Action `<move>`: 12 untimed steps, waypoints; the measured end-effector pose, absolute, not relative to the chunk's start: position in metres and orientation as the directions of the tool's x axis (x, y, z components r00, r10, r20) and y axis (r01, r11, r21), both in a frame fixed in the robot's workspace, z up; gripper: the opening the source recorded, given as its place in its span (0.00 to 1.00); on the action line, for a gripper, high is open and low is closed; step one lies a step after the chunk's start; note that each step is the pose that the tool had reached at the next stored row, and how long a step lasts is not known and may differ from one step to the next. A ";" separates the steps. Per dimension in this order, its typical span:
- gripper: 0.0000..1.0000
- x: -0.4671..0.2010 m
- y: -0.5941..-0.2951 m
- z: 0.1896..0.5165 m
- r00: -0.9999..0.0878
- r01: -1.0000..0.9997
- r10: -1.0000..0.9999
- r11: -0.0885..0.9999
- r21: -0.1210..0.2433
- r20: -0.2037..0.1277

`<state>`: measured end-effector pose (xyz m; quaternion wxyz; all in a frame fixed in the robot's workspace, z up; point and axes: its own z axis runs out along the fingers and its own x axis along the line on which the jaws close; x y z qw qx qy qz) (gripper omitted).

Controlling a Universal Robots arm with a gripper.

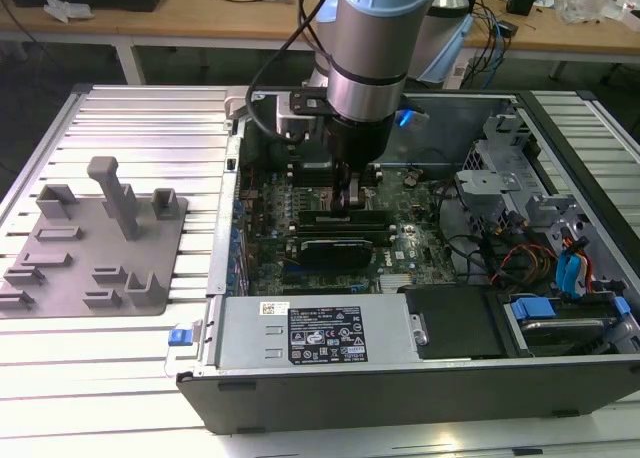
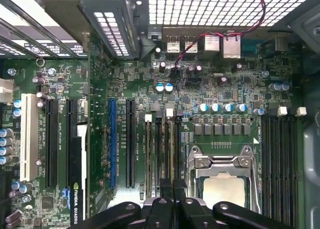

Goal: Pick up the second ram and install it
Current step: 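Insert the second ram into the second slot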

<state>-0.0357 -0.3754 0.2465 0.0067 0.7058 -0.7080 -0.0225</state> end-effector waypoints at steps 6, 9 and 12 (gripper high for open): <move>0.09 -0.036 -0.375 0.241 -0.005 -0.999 -1.000 0.004 0.041 -0.023; 0.09 -0.036 -0.375 0.240 -0.005 -0.999 -1.000 0.004 0.041 -0.024; 0.09 -0.036 -0.375 0.239 -0.005 -0.999 -1.000 0.004 0.041 -0.023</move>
